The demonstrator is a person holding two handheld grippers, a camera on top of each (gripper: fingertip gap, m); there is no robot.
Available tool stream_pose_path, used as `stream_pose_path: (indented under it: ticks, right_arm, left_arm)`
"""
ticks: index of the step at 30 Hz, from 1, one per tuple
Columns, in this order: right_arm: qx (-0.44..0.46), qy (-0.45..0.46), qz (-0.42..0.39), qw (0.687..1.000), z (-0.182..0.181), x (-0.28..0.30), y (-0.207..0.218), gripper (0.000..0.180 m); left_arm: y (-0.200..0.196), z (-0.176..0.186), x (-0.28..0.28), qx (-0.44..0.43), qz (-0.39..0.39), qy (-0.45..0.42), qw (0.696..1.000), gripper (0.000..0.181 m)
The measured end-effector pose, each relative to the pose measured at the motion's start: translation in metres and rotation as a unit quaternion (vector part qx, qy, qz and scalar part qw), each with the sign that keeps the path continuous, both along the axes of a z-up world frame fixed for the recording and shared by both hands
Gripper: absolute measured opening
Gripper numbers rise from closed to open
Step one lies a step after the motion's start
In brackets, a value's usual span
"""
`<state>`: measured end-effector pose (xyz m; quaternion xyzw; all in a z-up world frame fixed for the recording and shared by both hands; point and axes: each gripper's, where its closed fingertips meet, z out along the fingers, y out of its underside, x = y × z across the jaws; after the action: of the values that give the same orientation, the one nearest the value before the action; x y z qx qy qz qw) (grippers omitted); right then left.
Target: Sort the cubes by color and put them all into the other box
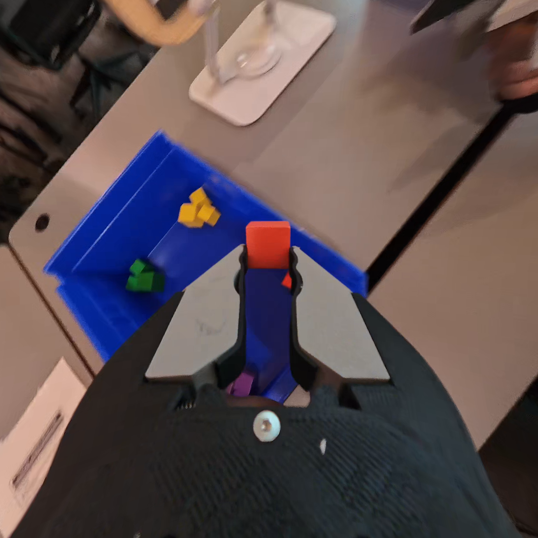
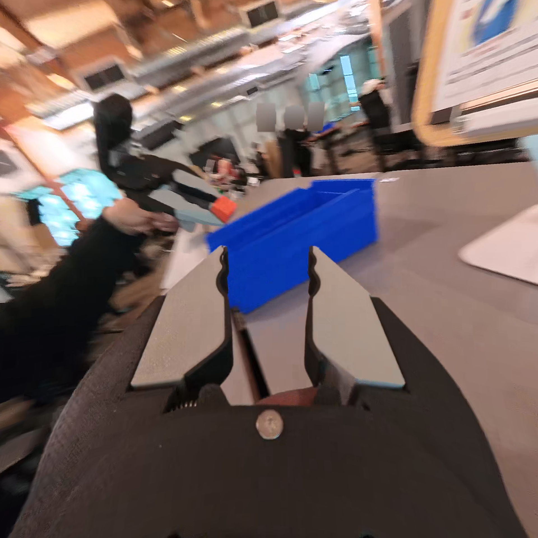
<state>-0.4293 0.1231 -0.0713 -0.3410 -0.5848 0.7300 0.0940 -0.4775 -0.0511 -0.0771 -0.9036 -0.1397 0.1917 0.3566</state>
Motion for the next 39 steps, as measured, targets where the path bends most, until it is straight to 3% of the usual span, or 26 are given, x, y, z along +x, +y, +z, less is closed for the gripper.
stream_pose_path:
  ticks: [1,7,12,17,20,29,39]
  right_arm:
    - [-0.026,-0.005,0.044,0.999,0.005,0.010,-0.007,0.051]
    - [-0.061,-0.029,0.227,0.972,0.011,0.060,-0.047,0.057]
    - [-0.105,-0.050,0.271,0.956,0.018,0.071,-0.051,0.053]
    - [-0.153,-0.070,0.269,0.948,0.026,0.064,-0.039,0.043]
    - [-0.152,-0.087,0.263,0.949,0.021,0.059,-0.039,0.050]
    - [-0.209,-0.110,0.312,0.920,0.030,0.066,-0.035,0.035]
    - [-0.199,-0.106,0.245,0.943,0.024,0.044,-0.019,0.024]
  left_arm:
    - [0.013,0.002,0.012,0.004,-0.032,0.009,0.999,0.026]
    - [0.090,0.007,0.086,0.060,-0.189,0.021,0.980,0.026]
    - [0.130,0.004,0.113,0.072,-0.248,0.047,0.965,0.026]
    - [0.145,0.012,0.111,0.098,-0.252,0.070,0.960,0.026]
    - [0.149,0.019,0.111,0.113,-0.257,0.086,0.956,0.026]
    - [0.161,0.017,0.114,0.119,-0.271,0.090,0.951,0.026]
    - [0.164,0.010,0.091,0.114,-0.190,0.099,0.970,0.029]
